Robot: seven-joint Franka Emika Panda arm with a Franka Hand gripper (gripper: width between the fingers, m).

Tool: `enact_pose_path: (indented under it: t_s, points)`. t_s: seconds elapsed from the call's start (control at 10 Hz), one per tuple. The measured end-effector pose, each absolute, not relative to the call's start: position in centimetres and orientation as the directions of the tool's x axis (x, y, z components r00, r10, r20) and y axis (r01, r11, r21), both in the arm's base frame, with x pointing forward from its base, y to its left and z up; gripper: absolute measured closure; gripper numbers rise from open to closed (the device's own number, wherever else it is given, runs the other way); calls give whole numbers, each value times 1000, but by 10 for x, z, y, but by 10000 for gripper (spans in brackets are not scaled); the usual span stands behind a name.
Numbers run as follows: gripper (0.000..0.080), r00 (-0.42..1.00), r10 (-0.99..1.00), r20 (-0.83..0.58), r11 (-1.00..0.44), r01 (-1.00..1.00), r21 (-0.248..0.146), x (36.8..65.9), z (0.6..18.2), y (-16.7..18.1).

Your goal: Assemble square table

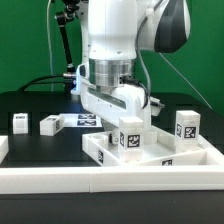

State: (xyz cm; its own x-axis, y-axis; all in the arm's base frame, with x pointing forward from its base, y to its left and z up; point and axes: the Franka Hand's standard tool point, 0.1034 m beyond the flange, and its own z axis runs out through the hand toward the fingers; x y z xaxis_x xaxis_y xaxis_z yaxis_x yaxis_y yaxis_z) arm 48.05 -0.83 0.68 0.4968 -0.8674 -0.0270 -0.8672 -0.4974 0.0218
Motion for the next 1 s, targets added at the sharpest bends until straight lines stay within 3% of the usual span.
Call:
enact_pose_path:
  t_s: [0.5, 1.0]
  points:
    - [722, 729, -685, 16, -729, -685, 8, 487, 11, -30]
    - [723, 863, -504, 22, -863, -504, 15, 488, 12, -40]
